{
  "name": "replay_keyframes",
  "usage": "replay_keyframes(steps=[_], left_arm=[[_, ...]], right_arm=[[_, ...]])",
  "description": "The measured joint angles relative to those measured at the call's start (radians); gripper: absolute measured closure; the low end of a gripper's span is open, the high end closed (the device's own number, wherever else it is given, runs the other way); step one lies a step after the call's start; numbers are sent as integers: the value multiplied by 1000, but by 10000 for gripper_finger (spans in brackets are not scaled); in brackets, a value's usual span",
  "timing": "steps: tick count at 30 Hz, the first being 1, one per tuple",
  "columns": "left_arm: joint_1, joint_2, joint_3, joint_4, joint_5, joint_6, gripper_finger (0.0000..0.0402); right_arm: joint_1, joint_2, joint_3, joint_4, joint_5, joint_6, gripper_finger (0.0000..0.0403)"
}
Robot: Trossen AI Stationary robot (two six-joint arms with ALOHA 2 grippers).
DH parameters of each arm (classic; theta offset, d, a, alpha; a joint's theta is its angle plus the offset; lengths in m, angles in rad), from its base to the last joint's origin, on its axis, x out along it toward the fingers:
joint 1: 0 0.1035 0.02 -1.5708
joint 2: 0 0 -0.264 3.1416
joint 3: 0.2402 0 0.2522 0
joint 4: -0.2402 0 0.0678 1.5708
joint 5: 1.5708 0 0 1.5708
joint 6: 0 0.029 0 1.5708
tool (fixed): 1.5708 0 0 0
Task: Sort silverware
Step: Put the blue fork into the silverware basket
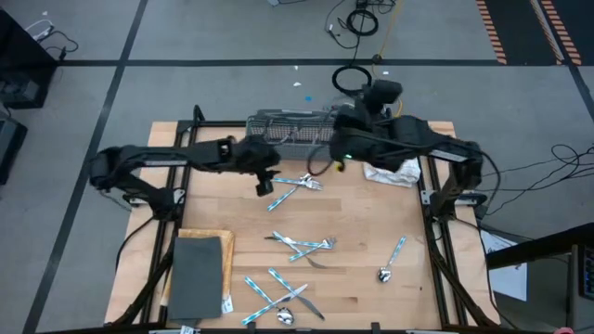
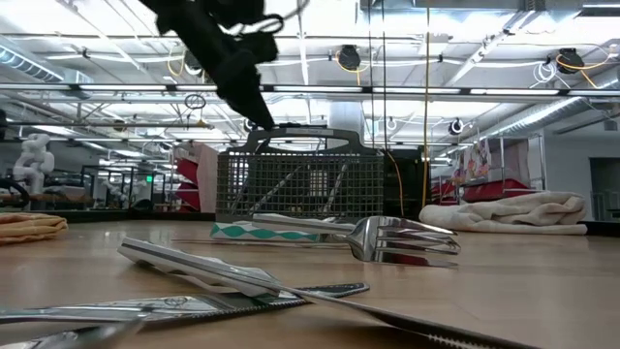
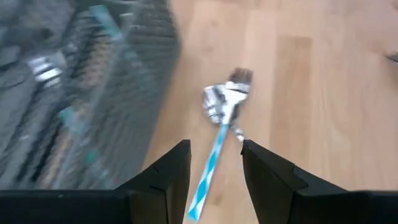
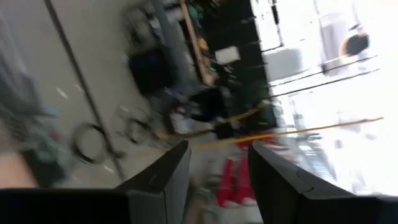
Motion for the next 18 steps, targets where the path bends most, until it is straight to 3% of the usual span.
replay_keyframes(steps=[3,7,18], left_arm=[[-1,75,42,-4,62,42,251],[-1,142,79,0,69,137,251],[0,281,89,4,126,222,251]], right_arm=[[39,-44,0,-20,-70,114,252],[80,-89,0,-38,-116,222,252],[203,-138,-1,-39,-155,307,252]])
